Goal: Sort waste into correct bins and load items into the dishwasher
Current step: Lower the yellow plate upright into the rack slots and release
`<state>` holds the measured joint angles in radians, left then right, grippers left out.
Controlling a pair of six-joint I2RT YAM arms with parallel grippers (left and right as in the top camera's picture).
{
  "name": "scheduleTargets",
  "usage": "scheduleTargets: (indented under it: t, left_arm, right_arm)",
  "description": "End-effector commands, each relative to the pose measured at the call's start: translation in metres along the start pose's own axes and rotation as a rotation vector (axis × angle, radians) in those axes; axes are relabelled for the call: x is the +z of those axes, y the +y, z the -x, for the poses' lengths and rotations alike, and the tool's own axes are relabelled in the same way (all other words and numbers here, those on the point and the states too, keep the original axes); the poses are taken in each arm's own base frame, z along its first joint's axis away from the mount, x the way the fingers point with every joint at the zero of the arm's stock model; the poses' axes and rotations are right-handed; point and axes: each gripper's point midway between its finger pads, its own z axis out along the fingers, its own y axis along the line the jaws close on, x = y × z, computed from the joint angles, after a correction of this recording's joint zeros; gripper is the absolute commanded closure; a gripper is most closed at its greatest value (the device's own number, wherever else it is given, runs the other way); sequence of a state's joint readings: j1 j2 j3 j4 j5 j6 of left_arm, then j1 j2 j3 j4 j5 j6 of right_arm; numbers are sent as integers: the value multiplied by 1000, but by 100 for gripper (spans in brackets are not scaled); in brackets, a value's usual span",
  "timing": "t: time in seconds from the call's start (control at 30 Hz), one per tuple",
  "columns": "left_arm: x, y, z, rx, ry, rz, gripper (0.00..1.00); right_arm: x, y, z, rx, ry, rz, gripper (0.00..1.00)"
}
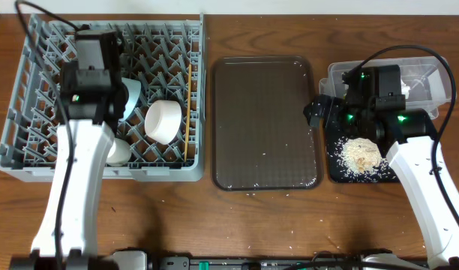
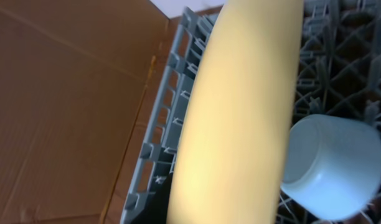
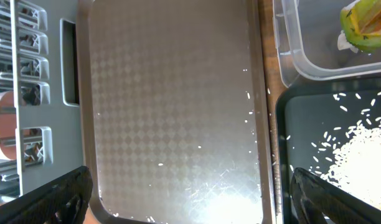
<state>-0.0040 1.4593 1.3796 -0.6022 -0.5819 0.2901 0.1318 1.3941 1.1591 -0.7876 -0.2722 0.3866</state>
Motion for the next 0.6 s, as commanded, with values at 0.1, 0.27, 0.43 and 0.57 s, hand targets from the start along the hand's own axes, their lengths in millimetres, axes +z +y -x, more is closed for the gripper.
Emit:
scheduleTargets:
  t: [0.1, 0.27, 0.43, 0.57]
  left_arm:
    - [43, -26, -16, 163, 100, -6, 93]
    - [65, -29, -24, 210, 151, 64, 93]
    - [74, -35, -29, 224, 173, 68, 92]
    - [68, -25, -24, 205, 159, 112, 93]
  right_arm:
    - [0, 3, -2, -1, 4, -1, 1]
    - [0, 3, -2, 0, 7, -2, 1]
    - [0, 3, -2, 0, 7, -3, 1]
    - [0, 3, -2, 0, 6, -2, 1]
